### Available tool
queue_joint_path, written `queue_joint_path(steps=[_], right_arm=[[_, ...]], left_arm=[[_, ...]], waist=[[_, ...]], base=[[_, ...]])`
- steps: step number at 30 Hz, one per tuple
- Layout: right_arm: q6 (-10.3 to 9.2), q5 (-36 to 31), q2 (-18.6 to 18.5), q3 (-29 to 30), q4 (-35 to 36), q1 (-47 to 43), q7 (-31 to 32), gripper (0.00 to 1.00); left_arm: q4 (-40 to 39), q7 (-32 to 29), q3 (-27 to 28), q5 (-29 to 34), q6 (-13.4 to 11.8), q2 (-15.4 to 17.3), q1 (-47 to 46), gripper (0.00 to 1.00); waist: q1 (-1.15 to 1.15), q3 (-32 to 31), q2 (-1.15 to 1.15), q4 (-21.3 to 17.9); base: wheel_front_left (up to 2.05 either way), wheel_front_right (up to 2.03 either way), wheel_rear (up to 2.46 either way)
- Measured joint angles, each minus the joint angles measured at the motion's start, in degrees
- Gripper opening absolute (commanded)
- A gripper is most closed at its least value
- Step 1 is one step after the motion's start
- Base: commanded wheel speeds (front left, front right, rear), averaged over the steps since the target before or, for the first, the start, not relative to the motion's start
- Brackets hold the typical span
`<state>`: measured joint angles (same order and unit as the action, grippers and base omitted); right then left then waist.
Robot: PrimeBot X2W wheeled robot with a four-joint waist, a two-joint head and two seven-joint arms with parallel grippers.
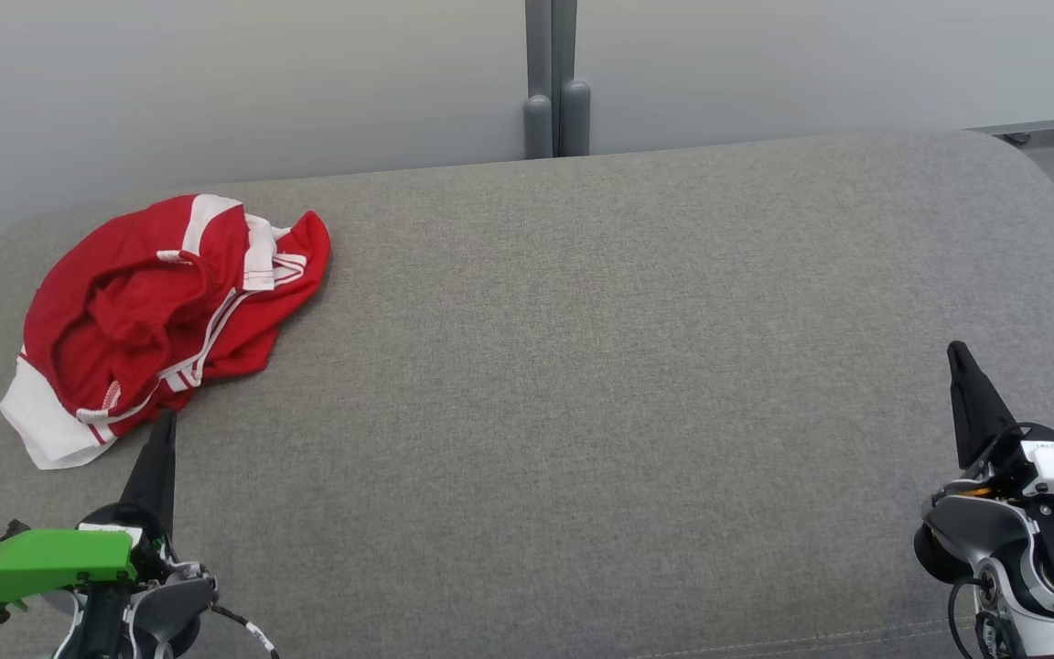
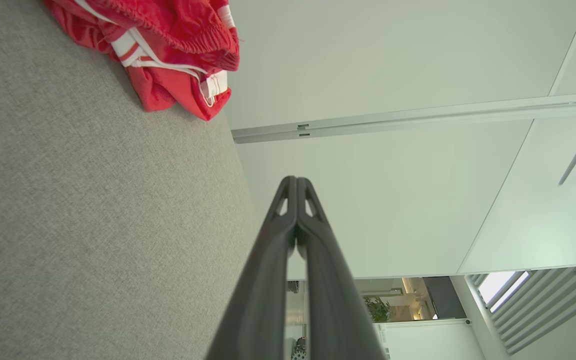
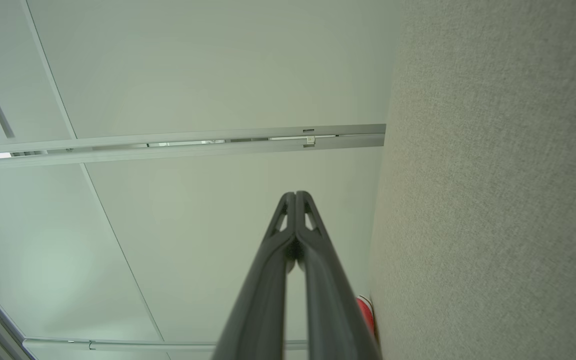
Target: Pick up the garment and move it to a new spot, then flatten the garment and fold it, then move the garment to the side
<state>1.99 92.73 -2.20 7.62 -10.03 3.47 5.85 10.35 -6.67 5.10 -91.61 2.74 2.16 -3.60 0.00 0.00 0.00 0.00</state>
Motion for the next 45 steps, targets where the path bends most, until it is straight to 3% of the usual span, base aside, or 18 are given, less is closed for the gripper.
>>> queue_joint_path(steps=[45], right_arm=[[0.0, 0.0, 0.0, 0.0, 0.0, 0.0, 0.0, 0.0]], left_arm=[[0.0, 0.0, 0.0, 0.0, 0.0, 0.0, 0.0, 0.0]], waist=[[0.0, 0.0, 0.0, 0.0]], base=[[0.0, 0.0, 0.0]])
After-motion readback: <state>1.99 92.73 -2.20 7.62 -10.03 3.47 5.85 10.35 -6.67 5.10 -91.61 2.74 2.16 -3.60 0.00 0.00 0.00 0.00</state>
